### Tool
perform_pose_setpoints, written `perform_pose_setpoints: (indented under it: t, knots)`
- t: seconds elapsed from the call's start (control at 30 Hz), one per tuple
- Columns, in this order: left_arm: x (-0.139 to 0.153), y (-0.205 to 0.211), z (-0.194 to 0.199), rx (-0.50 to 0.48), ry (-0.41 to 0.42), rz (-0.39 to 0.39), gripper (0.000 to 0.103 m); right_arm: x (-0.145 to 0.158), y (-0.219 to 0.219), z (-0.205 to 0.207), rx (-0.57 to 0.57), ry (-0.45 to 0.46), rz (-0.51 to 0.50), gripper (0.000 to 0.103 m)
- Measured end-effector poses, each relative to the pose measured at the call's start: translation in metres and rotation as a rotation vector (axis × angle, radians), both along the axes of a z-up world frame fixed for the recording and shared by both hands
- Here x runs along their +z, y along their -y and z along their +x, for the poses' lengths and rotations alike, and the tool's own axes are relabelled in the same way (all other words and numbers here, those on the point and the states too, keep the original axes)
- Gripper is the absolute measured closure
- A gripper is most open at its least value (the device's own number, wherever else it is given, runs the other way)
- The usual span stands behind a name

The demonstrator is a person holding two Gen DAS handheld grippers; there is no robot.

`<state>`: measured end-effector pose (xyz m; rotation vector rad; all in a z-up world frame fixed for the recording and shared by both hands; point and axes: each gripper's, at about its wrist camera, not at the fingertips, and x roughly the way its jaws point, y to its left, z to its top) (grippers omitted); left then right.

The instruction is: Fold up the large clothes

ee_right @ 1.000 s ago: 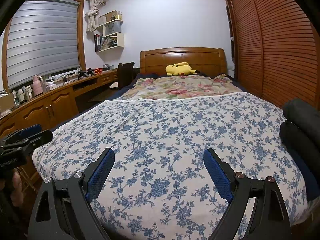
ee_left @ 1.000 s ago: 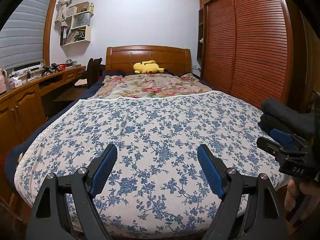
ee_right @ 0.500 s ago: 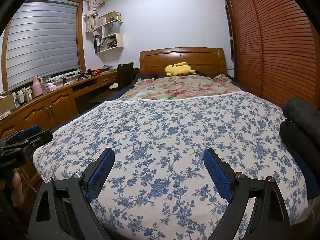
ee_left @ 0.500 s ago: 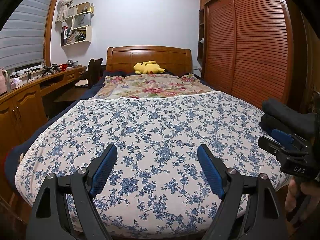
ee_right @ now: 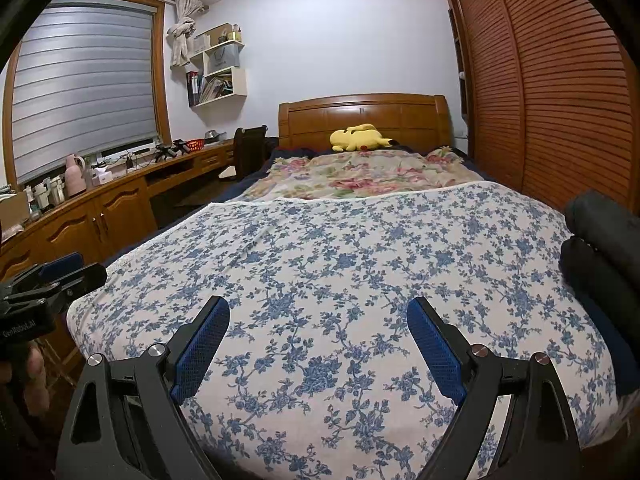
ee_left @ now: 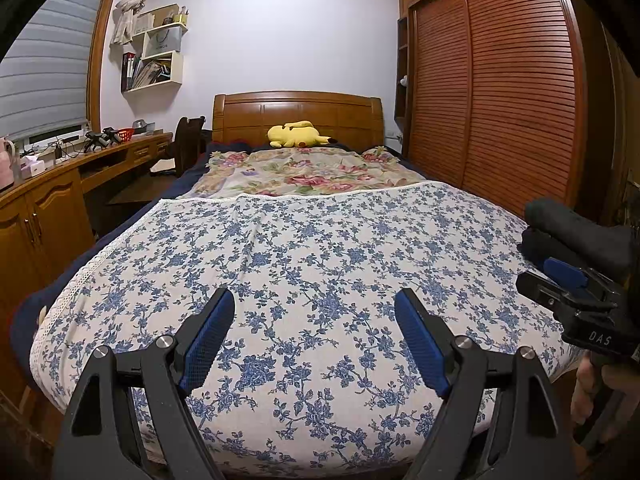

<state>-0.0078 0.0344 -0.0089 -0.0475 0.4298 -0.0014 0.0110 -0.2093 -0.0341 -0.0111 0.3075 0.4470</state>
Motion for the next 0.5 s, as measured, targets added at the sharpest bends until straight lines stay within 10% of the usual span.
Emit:
perform_pose_setpoints:
  t: [0.5]
  knots:
    - [0.0004, -0.0005, -0.0002, 0.0, 0.001, 0.0, 0.02, 0.0005, -0.0044, -0.0003, -0.003, 0.001, 0.007, 0.012]
